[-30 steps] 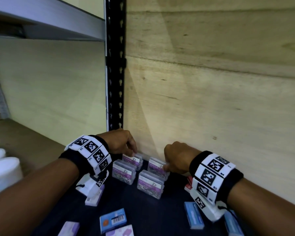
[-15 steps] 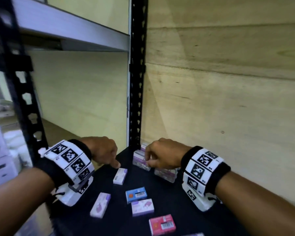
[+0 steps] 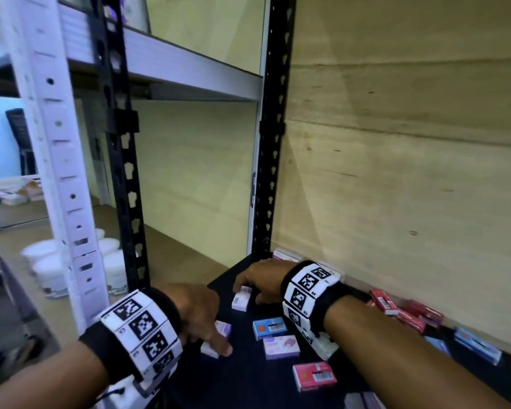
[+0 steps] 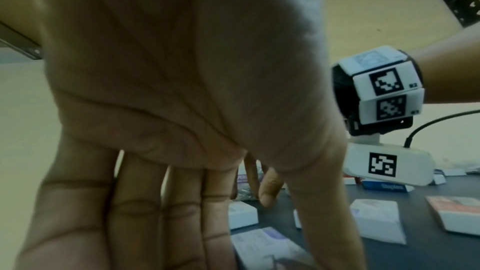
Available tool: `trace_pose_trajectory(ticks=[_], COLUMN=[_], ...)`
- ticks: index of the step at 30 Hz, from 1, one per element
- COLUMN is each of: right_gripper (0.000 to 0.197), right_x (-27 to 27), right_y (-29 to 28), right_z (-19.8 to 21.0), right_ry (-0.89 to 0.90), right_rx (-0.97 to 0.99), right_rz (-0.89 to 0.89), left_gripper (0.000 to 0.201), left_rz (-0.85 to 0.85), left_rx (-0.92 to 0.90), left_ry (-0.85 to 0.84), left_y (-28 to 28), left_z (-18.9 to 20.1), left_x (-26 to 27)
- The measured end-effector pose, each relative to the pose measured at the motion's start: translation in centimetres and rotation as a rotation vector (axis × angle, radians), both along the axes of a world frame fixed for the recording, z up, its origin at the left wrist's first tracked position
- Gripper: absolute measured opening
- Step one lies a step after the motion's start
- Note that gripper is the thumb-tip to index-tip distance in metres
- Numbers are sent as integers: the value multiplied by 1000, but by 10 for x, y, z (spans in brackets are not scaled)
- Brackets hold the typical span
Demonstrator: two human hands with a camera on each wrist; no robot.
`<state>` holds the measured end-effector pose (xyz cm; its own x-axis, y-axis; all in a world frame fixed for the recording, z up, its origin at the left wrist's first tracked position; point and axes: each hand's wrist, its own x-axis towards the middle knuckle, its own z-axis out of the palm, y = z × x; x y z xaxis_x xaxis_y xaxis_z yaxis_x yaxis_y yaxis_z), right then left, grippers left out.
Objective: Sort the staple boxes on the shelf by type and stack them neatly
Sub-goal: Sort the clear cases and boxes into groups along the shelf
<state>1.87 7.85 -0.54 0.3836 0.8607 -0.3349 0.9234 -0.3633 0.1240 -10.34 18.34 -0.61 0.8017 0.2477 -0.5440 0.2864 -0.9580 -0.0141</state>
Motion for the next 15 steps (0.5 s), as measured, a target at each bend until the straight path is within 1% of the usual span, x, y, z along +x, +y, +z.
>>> trace_pose_trajectory(ticks=[2, 4, 9, 15], right_gripper=[50, 45, 44, 32], right_x=[2, 4, 2, -4], right_y=[3, 5, 5, -11], right_z=[-3, -6, -8, 1], right_ry=[8, 19, 8, 21], right_rx=[29, 54, 71, 69], right_rz=[-17, -40, -45, -66], left_gripper=[45, 47, 44, 33], left_rz=[-11, -19, -53, -76], left_rx=[-8, -5, -18, -26], left_ry=[-22, -43, -103, -166], left_y=[2, 4, 12, 12], left_z=[1, 1, 7, 26], left_x=[-3, -4, -8, -7])
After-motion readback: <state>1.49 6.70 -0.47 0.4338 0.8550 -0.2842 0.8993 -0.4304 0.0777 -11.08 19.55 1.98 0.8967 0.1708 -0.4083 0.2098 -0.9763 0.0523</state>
